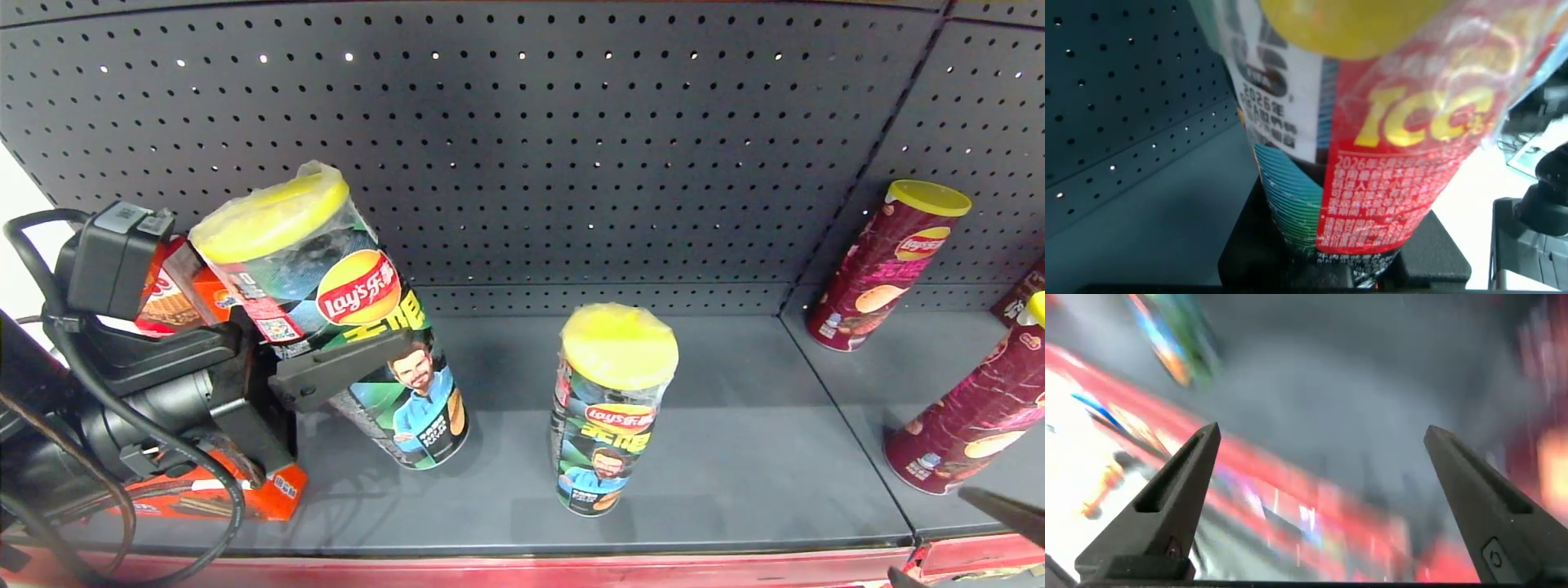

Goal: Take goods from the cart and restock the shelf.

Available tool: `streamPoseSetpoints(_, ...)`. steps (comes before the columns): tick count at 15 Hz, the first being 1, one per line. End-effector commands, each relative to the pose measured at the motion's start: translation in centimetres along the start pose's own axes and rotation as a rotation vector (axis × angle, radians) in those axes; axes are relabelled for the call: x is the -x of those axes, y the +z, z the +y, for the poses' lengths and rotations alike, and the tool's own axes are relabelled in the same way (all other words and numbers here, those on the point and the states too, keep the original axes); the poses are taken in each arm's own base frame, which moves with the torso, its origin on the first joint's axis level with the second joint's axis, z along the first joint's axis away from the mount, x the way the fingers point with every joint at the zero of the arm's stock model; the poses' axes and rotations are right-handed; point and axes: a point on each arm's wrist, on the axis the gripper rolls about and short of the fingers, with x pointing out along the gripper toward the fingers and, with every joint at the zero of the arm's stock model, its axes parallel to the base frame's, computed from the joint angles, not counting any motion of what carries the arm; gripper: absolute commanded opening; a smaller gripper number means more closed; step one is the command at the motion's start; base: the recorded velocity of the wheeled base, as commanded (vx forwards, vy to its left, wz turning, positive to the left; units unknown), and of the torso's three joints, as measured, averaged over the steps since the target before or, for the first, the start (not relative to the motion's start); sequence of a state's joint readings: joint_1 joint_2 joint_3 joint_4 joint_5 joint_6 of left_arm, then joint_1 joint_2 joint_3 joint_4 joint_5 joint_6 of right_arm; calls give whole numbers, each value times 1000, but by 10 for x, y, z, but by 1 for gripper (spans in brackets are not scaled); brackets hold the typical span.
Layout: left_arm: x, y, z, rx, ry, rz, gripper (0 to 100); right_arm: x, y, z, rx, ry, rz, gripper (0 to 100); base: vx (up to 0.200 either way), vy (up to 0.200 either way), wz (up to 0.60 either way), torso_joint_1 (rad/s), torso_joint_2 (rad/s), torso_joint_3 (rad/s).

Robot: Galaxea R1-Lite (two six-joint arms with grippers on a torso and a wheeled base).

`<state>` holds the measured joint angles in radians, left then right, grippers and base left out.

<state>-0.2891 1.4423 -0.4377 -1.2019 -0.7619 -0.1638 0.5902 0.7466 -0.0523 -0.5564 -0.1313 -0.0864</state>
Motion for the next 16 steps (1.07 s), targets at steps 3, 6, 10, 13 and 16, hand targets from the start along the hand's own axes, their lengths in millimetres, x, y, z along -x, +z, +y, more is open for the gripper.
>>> streamPoseSetpoints(3, 1, -1, -1, 1, -2, 2, 0, 39, -43, -6, -48, -188, 91, 100, 0, 0, 0, 0, 0, 0)
streamPoseSetpoints(6, 1, -3, -3, 4, -8, 8, 0, 64, -62, -5, -103, -480, 64, 100, 0, 0, 0, 0, 0, 0)
streamPoseSetpoints(10, -6, -1, -8, 1, -50, 0, 0, 73, -64, 1, -135, -713, -36, 100, 0, 0, 0, 0, 0, 0)
streamPoseSetpoints(13, -8, -1, -10, 4, -64, 2, 0, 73, -63, 1, -142, -722, -52, 100, 0, 0, 0, 0, 0, 0)
streamPoseSetpoints(16, -10, -1, -9, 2, -79, 2, 0, 71, -63, 4, -58, -572, -42, 100, 0, 0, 0, 0, 0, 0)
